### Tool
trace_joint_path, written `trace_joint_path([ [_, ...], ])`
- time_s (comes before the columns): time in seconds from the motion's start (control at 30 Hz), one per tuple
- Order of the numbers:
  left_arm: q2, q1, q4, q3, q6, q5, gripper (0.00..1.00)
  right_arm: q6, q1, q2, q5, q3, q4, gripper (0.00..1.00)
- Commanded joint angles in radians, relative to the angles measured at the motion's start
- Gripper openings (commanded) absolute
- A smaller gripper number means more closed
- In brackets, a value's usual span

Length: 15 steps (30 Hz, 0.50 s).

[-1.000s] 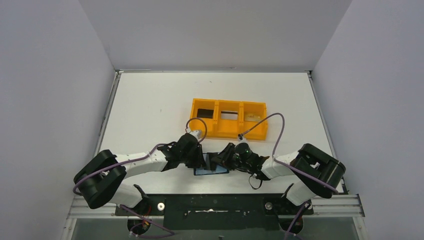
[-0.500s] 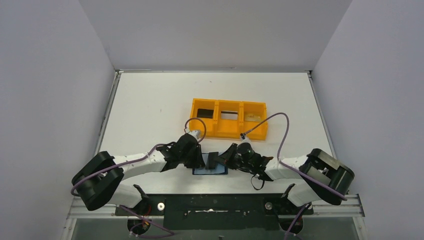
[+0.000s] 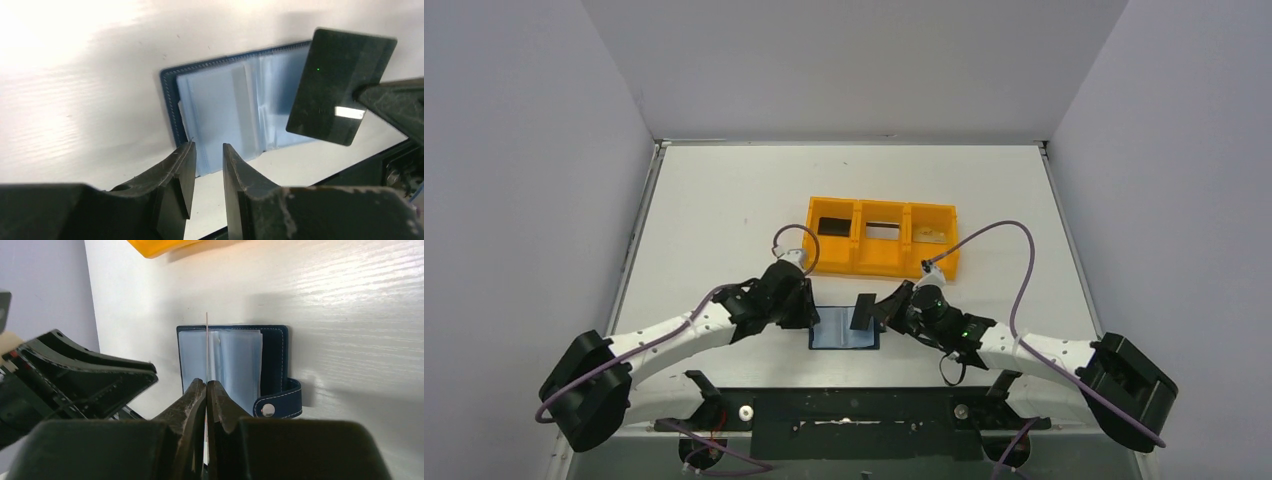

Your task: Take the credit cards out of the card holder

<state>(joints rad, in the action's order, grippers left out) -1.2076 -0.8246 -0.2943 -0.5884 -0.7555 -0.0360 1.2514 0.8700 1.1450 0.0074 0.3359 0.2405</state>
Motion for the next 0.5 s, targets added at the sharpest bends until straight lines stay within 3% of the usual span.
trace_joint_path([
  [0.0,0.100,0.099,-0.087,-0.065,0.065,-0.039,0.31,-0.085,0.025,-0.064,0.088,0.039,-0.002,0.00],
  [0.13,0.196,0.235,-0.150,-0.100,0.120,-0.017,0.41,-0.131,0.048,-0.092,0.130,0.053,0.002,0.00],
  [0.3,0.322,0.387,-0.219,-0.123,0.205,-0.034,0.63,-0.181,0.079,-0.111,0.172,0.056,0.043,0.00],
  [0.47,0.411,0.423,-0.217,-0.130,0.249,-0.114,0.77,-0.287,0.099,-0.112,0.199,0.085,0.051,0.00],
])
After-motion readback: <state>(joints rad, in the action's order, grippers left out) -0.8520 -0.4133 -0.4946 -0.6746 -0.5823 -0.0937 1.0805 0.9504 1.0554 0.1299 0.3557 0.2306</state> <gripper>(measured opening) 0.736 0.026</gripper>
